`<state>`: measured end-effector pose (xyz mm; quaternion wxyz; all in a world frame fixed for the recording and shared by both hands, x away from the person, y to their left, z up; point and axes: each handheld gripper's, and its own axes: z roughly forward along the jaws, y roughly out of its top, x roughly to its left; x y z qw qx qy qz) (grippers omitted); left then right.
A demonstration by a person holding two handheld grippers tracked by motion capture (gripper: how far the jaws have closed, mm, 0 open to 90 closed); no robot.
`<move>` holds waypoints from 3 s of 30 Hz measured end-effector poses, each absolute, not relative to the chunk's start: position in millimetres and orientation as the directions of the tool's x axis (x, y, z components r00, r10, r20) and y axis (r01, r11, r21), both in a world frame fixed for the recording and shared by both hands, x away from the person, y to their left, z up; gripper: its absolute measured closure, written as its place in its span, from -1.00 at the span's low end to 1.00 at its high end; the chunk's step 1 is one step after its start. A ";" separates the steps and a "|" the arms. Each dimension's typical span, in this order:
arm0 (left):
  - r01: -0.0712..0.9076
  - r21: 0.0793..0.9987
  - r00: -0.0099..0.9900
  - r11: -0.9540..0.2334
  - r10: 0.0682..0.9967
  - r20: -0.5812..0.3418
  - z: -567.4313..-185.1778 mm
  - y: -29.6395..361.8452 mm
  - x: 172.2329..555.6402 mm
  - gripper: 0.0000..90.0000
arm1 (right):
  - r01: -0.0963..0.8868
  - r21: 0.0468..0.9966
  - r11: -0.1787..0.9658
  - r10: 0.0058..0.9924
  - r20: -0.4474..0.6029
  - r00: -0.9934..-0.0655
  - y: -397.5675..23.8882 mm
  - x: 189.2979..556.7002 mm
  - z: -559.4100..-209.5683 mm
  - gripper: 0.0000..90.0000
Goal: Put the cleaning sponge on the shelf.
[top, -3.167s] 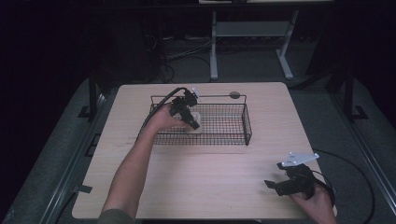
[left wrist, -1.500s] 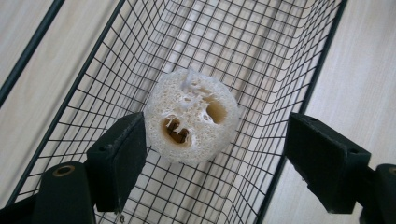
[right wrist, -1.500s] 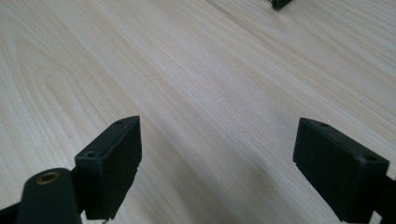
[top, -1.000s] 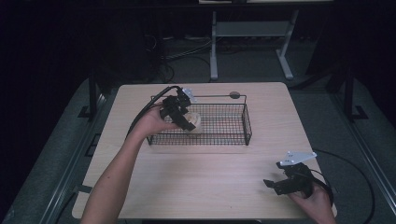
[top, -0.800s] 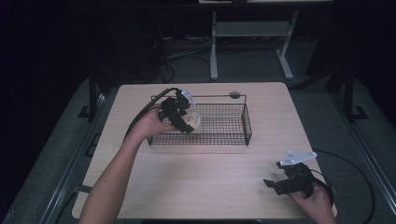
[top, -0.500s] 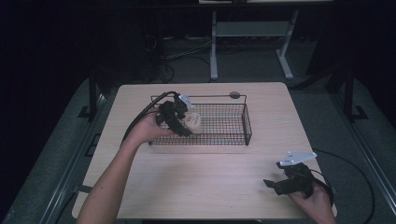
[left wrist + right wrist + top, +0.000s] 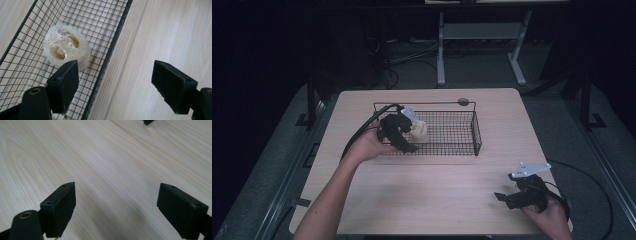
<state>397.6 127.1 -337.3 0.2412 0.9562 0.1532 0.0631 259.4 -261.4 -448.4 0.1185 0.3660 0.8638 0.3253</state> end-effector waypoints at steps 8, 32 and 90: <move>0.269 0.490 0.942 -0.829 0.332 0.044 -339.6 133.7 390.0 -0.53 | 0.554 0.649 0.521 0.711 0.029 -0.703 -262.3 259.4 -447.6 -0.67; 0.269 0.518 0.941 -0.812 0.336 0.038 -347.9 156.4 365.7 -0.53 | 0.555 0.640 0.531 0.708 0.024 -0.706 -256.5 259.9 -448.1 -0.67; 0.341 0.560 0.915 -0.755 0.403 -0.014 -388.6 207.5 315.1 -0.55 | 0.564 0.625 0.540 0.713 0.016 -0.701 -254.8 261.1 -450.4 -0.67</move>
